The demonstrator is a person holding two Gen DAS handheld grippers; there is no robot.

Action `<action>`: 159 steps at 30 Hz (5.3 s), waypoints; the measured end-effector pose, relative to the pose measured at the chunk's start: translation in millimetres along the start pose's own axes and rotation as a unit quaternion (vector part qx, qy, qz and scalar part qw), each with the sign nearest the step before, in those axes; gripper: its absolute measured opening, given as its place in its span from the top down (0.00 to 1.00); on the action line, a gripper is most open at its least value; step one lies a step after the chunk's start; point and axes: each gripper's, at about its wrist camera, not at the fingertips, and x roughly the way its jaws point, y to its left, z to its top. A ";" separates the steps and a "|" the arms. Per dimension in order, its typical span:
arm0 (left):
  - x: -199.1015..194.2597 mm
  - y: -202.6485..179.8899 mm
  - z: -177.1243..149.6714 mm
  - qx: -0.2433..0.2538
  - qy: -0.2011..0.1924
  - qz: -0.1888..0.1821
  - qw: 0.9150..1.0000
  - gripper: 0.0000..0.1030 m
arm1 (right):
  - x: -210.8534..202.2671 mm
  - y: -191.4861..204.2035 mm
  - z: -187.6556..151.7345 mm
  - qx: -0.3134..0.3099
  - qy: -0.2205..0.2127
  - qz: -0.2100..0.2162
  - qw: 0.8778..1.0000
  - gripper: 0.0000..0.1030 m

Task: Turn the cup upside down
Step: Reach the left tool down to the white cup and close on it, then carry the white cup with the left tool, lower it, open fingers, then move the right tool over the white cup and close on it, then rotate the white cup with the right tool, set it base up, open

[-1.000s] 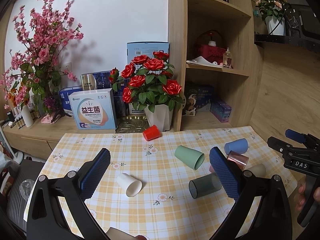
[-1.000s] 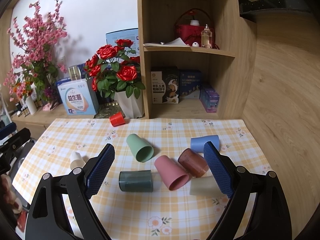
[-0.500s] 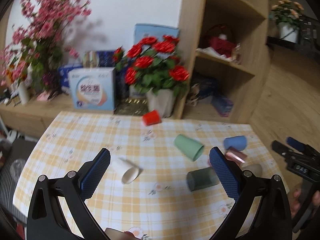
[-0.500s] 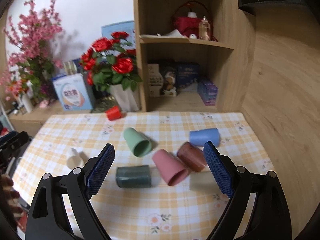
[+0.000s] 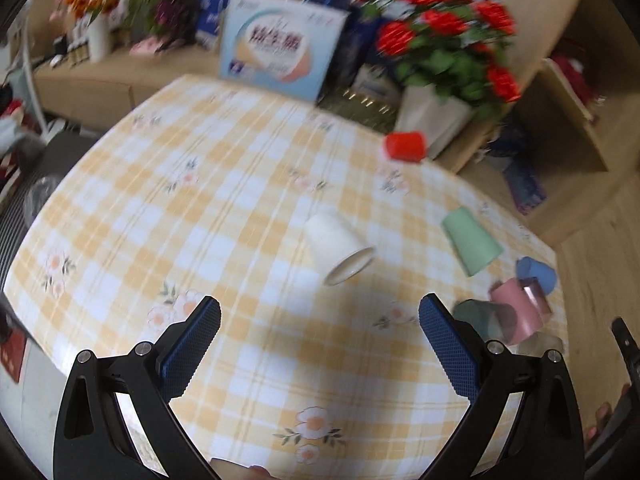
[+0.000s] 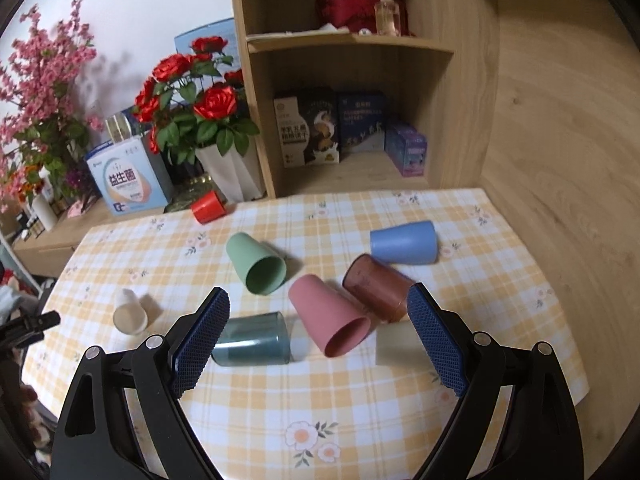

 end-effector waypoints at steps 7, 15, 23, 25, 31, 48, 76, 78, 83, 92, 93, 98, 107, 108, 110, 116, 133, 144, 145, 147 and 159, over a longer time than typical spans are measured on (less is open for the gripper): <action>43.4 23.8 13.6 -0.102 0.048 -0.012 0.994 0.06 | 23.4 -8.9 -12.4 0.014 0.027 0.004 1.000 0.15; 120.3 10.1 52.9 -0.171 0.118 -0.069 0.976 0.23 | 41.2 -15.5 -22.3 0.013 0.062 0.005 0.998 0.15; 170.4 9.5 56.6 -0.194 0.178 -0.057 0.963 0.34 | 50.3 -31.7 -29.7 0.026 0.077 -0.009 0.997 0.15; 174.4 9.3 54.6 -0.195 0.183 -0.060 0.962 0.43 | 52.3 -33.7 -29.9 0.028 0.081 -0.008 0.996 0.15; 168.4 8.0 45.3 -0.179 0.176 -0.071 0.965 0.45 | 50.0 -30.1 -30.1 0.024 0.079 -0.001 0.997 0.15; 107.4 -74.4 -64.8 -0.053 0.261 -0.155 0.951 0.45 | 40.2 -30.4 -38.3 0.034 0.082 0.002 0.996 0.15; 133.0 -190.9 -128.7 0.064 0.320 -0.208 0.922 0.38 | 47.4 -78.5 -64.3 0.072 0.146 -0.026 0.986 0.15; 126.6 -188.3 -123.8 0.061 0.306 -0.214 0.925 0.32 | 49.4 -76.1 -64.9 0.073 0.158 -0.020 0.984 0.15; 102.1 -172.9 -102.7 0.058 0.247 -0.216 0.943 0.23 | 55.9 -70.2 -66.4 0.077 0.188 0.001 0.979 0.15; 44.9 -121.9 -62.6 0.119 0.076 -0.098 0.985 0.06 | 71.9 -33.8 -62.0 0.039 0.232 0.042 0.971 0.15; 40.5 -118.2 -61.3 0.124 0.062 -0.084 0.987 0.06 | 77.3 -27.7 -63.0 0.036 0.244 0.043 0.968 0.15; 29.1 -82.7 -57.6 0.128 0.013 -0.027 0.991 0.06 | 99.1 -2.0 -70.4 0.026 0.287 0.072 0.955 0.15; 25.1 -40.6 -56.1 0.095 -0.007 -0.002 0.995 0.06 | 129.2 33.2 -74.1 0.010 0.340 0.095 0.936 0.15; 25.2 -38.1 -56.0 0.091 -0.007 -0.001 0.996 0.06 | 132.4 32.7 -74.1 0.013 0.345 0.095 0.934 0.15; 24.9 -36.1 -56.6 0.088 -0.007 -0.002 0.996 0.06 | 139.1 34.6 -76.2 0.018 0.357 0.096 0.929 0.16; 25.4 -33.0 -58.1 0.085 -0.005 -0.007 0.996 0.06 | 151.8 42.3 -85.6 0.023 0.382 0.098 0.919 0.16; 24.4 -40.7 -65.4 0.108 -0.006 0.002 0.994 0.06 | 167.6 55.7 -99.6 0.005 0.405 0.096 0.909 0.16; 24.7 -39.4 -66.4 0.102 -0.002 0.004 0.995 0.06 | 176.0 51.6 -103.2 0.006 0.410 0.092 0.907 0.35; 24.7 -39.2 -66.2 0.101 -0.002 0.003 0.995 0.06 | 177.1 50.7 -104.0 0.007 0.413 0.090 0.906 0.42; 25.1 -39.3 -66.9 0.101 0.000 0.002 0.995 0.06 | 177.9 50.2 -104.9 0.005 0.413 0.090 0.906 0.42; 26.3 -39.3 -67.3 0.100 0.003 0.003 0.995 0.06 | 160.9 42.1 -100.1 0.015 0.383 0.106 0.918 0.50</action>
